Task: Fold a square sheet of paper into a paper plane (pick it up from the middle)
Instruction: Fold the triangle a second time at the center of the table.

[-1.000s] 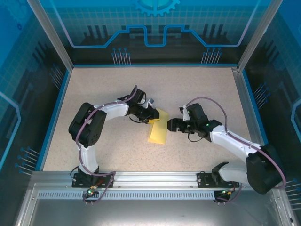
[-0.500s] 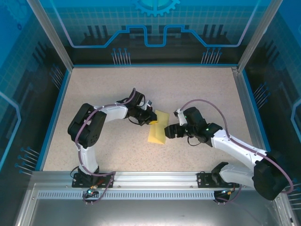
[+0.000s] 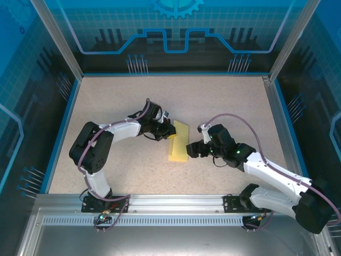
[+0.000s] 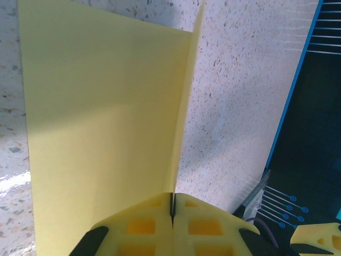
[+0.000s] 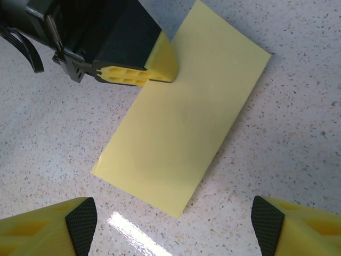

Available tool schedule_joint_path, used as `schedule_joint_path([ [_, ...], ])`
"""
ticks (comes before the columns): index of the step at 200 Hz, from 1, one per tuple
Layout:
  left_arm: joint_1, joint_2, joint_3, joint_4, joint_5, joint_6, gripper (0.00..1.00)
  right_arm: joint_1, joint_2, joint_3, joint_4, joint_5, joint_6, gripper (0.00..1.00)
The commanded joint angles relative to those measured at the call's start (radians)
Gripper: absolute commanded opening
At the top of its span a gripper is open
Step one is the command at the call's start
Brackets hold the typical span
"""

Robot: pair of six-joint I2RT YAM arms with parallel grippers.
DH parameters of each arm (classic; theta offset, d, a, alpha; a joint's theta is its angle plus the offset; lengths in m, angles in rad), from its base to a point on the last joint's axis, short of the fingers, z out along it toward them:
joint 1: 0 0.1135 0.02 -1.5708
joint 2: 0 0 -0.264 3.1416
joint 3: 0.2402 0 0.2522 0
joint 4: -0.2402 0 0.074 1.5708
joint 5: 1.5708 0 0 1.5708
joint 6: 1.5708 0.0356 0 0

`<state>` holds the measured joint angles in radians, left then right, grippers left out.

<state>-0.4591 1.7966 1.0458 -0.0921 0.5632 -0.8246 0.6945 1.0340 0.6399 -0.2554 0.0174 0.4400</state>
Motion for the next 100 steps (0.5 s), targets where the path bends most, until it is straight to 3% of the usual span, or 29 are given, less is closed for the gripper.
schedule_joint_path([
  [1, 0.000, -0.022, 0.002, -0.032, -0.022, -0.015, 0.00, 0.016, -0.005, -0.018, -0.017, 0.004, -0.001, 0.80],
  [28, -0.004, -0.006, 0.003, -0.014, -0.017, -0.029, 0.00, 0.050, 0.009, -0.007, -0.007, 0.005, -0.015, 0.79],
  [46, -0.006, 0.007, 0.013, -0.018, -0.012, -0.022, 0.05, 0.100, 0.033, 0.010, -0.018, 0.050, -0.039, 0.79],
  [100, -0.019, 0.049, 0.058, -0.045, 0.012, 0.006, 0.30, 0.275, 0.227, 0.116, -0.048, 0.190, -0.061, 0.80],
])
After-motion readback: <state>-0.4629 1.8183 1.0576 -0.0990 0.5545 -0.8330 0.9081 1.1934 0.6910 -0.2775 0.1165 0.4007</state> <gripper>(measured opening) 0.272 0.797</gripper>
